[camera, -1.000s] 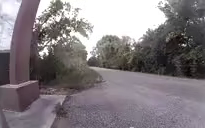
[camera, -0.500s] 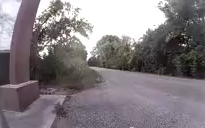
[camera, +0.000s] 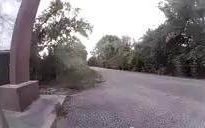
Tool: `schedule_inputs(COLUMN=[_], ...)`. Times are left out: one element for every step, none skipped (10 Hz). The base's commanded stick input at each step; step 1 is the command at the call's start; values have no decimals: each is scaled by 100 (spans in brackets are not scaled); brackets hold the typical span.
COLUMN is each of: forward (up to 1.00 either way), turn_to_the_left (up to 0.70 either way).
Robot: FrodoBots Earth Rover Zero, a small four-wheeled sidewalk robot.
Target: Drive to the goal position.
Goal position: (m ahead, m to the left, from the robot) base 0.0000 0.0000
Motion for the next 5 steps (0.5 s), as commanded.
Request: schedule_inputs(forward=[5,5,4,4,4], turn_to_the_left=[0,0,0,0,0])
